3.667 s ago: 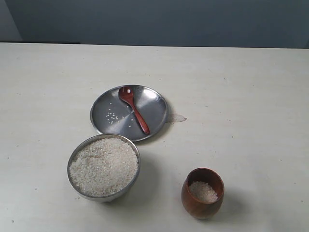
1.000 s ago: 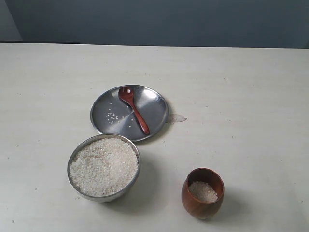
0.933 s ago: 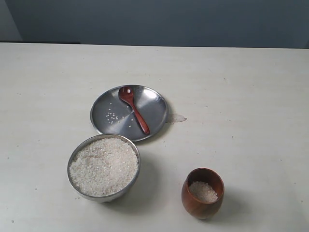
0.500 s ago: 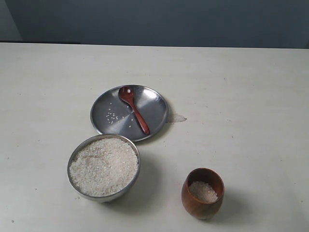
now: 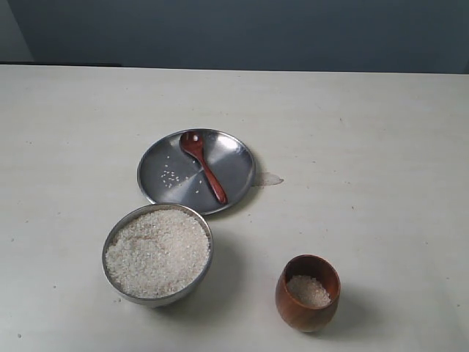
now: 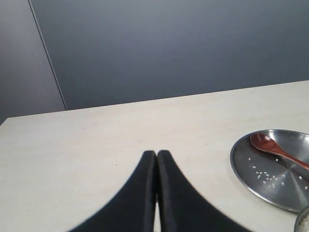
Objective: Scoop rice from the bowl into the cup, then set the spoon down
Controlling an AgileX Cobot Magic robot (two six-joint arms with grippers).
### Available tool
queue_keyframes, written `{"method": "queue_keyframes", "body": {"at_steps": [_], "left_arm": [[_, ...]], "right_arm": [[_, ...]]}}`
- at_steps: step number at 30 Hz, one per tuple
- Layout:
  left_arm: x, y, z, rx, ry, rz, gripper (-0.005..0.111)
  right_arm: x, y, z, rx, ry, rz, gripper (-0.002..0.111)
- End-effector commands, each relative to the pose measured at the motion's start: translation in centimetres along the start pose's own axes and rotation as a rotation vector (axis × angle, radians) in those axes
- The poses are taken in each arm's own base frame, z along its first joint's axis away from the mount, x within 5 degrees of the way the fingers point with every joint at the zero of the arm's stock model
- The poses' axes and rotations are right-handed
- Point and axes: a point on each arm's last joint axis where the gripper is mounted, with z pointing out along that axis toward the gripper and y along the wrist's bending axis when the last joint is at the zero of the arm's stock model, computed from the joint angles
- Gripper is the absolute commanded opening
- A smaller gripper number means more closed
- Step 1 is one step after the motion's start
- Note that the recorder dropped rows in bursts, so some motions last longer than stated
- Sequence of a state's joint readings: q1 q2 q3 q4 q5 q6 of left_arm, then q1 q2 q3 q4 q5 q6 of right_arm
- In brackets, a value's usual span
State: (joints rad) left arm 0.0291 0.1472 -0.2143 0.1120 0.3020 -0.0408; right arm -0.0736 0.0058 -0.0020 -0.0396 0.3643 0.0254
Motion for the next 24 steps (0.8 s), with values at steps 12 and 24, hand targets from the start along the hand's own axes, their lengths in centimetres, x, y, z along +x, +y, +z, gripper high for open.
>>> {"method": "queue_keyframes", "body": {"at_steps": [12,24], "left_arm": [[4.4,-0.3,-0.2,-0.023,0.005,-0.092,0.000],[5.5,-0.2,0.0,-0.033,0.068,-0.035,0.000]], "right_arm": [[0.0,0.0,0.0,0.005,-0.007,0.004,-0.001],[0.0,0.0,0.0,0.005,-0.007,0.004,-0.001]]}}
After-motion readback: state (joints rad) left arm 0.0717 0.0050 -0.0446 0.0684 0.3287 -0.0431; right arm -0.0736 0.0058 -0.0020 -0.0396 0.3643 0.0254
